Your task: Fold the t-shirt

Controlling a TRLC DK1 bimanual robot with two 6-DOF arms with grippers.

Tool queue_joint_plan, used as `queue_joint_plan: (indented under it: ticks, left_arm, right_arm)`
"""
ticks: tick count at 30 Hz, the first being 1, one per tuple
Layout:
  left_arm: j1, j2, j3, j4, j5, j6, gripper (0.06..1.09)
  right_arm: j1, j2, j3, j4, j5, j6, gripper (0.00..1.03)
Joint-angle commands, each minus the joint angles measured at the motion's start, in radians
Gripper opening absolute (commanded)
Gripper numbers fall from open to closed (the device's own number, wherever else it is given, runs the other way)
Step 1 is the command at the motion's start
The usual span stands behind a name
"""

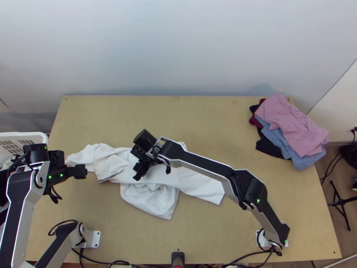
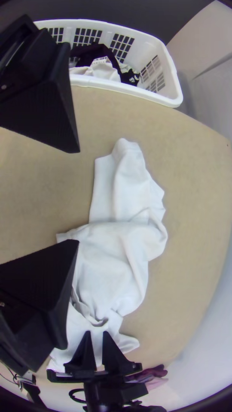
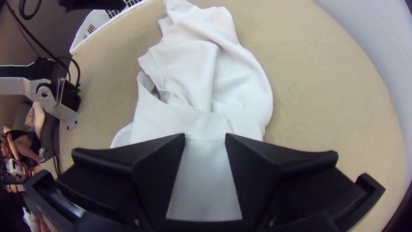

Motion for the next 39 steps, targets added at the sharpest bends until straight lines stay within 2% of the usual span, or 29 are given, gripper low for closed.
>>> queue_joint_plan:
  ticks: [1,3,6,14,17,20,21,24,25,26,29,33,39]
  left_arm:
    - [0.005,-0.002,-0.008,0.004,0.001,0.003,1.04]
    - [0.005,0.0,-0.017,0.009,0.001,0.003,1.04]
    - [0.004,0.0,-0.025,0.015,0.003,0.003,1.04]
    - [0.005,0.0,-0.033,0.019,0.001,0.003,1.04]
    - [0.005,-0.006,-0.036,0.019,0.003,0.003,1.04]
    - [0.004,-0.008,-0.045,0.023,0.003,0.003,1.04]
    - [0.004,-0.006,-0.048,0.027,0.003,0.003,1.04]
    - [0.0,-0.003,-0.048,0.032,0.003,0.003,1.04]
    - [0.0,-0.003,-0.045,0.033,0.001,0.003,1.04]
    - [0.002,-0.003,-0.045,0.035,0.003,0.003,1.04]
    - [0.004,-0.002,-0.043,0.036,0.001,0.004,1.04]
    - [0.005,-0.002,-0.05,0.036,0.001,0.009,1.04]
    - [0.005,-0.002,-0.057,0.038,0.001,0.014,1.04]
  right_arm:
    - [-0.003,-0.016,-0.009,0.032,0.001,-0.027,0.2]
    - [-0.003,-0.02,-0.012,0.03,0.001,-0.033,0.16]
    - [-0.003,-0.034,-0.021,0.03,0.001,-0.041,0.03]
    - [-0.014,-0.091,-0.101,0.03,0.001,-0.042,0.05]
    - [-0.022,-0.088,-0.101,-0.002,-0.001,-0.025,0.36]
    - [-0.034,-0.083,-0.096,-0.036,-0.001,0.051,0.77]
    - [-0.037,-0.077,-0.095,-0.047,-0.001,0.065,0.83]
    - [-0.04,-0.068,-0.095,-0.059,-0.001,0.065,0.83]
    - [-0.04,-0.068,-0.093,-0.065,-0.001,0.065,0.82]
    - [-0.04,-0.066,-0.092,-0.068,-0.001,0.062,0.74]
    - [-0.039,-0.069,-0.089,-0.068,-0.001,0.044,0.38]
    - [-0.026,-0.075,-0.076,-0.051,-0.001,-0.004,0.03]
    - [-0.014,-0.111,-0.053,-0.054,-0.001,-0.005,0.03]
